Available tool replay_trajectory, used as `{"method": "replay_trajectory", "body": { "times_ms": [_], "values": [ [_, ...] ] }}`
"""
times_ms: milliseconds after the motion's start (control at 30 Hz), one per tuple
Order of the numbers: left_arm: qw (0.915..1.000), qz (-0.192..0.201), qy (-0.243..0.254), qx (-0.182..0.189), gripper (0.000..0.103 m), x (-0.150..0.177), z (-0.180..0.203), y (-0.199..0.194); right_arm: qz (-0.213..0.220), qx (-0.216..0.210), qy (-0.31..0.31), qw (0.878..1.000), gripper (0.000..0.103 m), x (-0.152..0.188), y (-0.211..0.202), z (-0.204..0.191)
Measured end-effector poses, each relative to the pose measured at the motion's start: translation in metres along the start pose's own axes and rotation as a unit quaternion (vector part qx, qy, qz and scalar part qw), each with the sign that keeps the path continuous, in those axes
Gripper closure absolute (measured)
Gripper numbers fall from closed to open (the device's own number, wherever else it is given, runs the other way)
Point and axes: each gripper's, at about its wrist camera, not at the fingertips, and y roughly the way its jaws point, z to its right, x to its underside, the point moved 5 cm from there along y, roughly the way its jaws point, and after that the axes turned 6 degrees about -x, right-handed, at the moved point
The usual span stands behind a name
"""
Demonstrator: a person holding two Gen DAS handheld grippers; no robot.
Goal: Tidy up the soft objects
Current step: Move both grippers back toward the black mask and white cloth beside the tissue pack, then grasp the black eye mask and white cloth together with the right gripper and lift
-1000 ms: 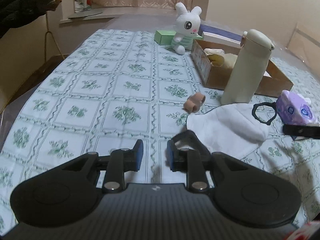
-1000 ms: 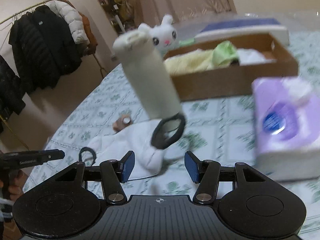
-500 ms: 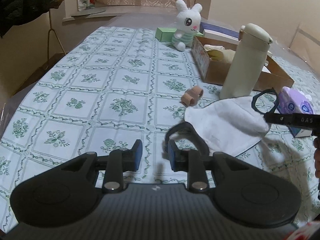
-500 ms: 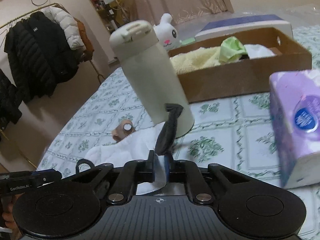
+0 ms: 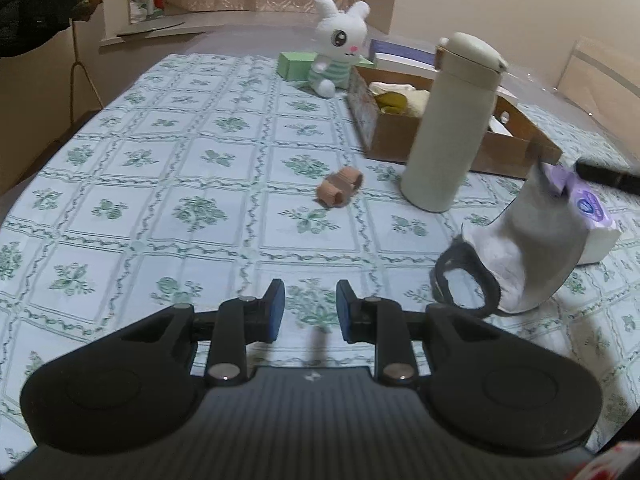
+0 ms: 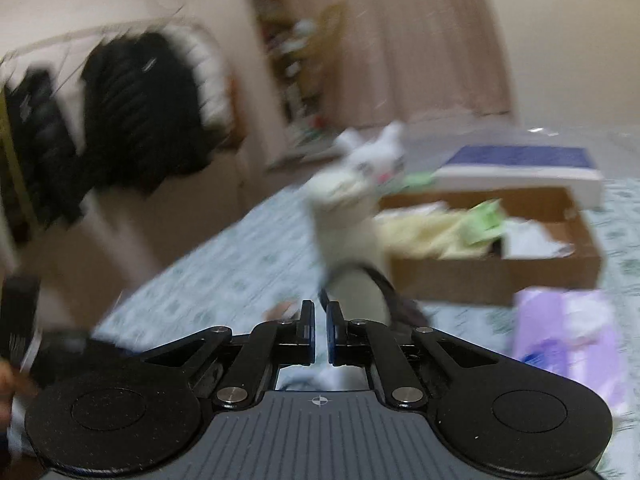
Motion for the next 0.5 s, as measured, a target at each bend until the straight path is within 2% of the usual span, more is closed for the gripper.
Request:
{"method": "replay_trajectory", "body": {
  "times_ms": [167,233,333,400,467,500],
  "values": [
    [0.9999,-0.004,0.005,0.011,0.079,0.002,0.008,-0.001,-0.087,0.007,0.012,0.996,0.097,0.052,0.043,-0.007],
    [0.9999,-0.004,0.008,0.013,0.079,0.003,0.009,-0.001,-0.103,0.024,0.030,0.994,0.097,0.065,0.050,-0.002],
    [0.9998,-0.008,0.005,0.015,0.079,0.003,0.010,0.002,-0.118,0.024,0.052,0.991,0.095,0.070,0.045,0.007],
    [0.9998,-0.010,0.004,0.017,0.079,0.004,0.012,0.005,-0.110,0.021,0.054,0.992,0.087,0.068,0.032,0.010],
    [0.9997,-0.011,0.004,0.022,0.079,0.005,0.014,0.006,-0.093,0.024,0.052,0.994,0.058,0.060,0.013,0.011],
    [0.9996,-0.011,0.006,0.024,0.079,0.006,0.016,0.007,-0.082,0.026,0.051,0.995,0.051,0.057,0.001,0.012]
  ]
}}
